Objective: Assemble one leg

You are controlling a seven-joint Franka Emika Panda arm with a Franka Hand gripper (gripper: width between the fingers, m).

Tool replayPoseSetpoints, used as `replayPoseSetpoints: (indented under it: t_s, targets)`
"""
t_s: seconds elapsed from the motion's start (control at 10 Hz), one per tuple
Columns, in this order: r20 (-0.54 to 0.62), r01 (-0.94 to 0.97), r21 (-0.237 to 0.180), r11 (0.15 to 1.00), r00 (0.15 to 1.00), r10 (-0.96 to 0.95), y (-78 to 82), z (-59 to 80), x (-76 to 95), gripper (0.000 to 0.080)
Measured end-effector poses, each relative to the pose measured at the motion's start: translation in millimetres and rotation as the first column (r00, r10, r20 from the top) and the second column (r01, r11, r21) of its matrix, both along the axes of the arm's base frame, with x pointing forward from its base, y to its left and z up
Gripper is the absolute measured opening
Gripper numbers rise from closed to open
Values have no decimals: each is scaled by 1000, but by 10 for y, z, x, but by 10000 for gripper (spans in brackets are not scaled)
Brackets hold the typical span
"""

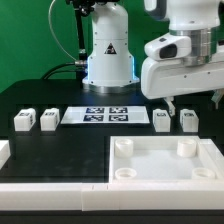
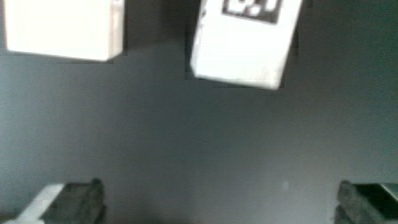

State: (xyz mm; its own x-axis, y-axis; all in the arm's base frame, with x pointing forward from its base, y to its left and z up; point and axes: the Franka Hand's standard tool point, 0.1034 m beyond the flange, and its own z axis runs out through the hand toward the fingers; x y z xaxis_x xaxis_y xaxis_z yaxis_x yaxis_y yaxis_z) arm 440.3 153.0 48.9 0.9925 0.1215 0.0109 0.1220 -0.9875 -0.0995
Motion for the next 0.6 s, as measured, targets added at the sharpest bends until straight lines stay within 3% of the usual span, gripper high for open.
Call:
replayPoseSetpoints:
  t_s: [0.1,0.4,0.6]
  targets:
    - [-16,-6,-4,1000,1000,6,15,-4,-24,649]
    - [-331,-27,-60,998,944,5,14,2,-91,649]
    - [-597,-16,-112,994,800,-55,94,-94,-202,649]
